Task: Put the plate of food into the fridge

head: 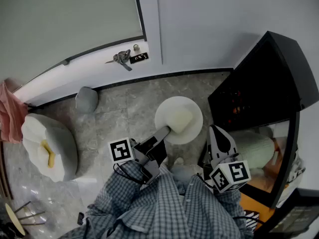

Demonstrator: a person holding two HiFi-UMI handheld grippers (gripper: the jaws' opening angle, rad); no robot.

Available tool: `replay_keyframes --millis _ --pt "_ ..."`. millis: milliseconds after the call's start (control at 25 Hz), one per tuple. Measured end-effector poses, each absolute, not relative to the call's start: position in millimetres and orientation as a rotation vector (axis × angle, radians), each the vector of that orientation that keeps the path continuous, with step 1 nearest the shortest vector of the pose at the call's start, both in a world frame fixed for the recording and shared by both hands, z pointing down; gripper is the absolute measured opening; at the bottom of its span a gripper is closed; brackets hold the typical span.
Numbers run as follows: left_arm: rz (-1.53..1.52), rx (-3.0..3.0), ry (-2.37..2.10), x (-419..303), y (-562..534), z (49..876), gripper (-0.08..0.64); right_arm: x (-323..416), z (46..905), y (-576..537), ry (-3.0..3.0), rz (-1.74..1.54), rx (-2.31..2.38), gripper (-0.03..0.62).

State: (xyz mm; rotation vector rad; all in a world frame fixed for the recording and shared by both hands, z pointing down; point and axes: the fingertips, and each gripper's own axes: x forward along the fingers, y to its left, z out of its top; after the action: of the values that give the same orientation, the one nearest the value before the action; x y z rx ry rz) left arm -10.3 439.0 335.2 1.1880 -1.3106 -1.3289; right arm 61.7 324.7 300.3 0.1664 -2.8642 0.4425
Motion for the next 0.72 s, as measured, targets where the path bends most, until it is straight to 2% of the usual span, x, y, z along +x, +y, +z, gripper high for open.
replay_keyframes --millis 440,720 --pt "-1.335 1.185 -1.317 -13.4 440.0 337.9 0.046 59.0 308.2 325.4 -2.832 0.498 0.17 0.008" --pt "-1.34 1.181 -1.317 -17.1 443.4 340.1 0.046 53.5 326.3 338.7 -2.695 0.81 0.111 0.008"
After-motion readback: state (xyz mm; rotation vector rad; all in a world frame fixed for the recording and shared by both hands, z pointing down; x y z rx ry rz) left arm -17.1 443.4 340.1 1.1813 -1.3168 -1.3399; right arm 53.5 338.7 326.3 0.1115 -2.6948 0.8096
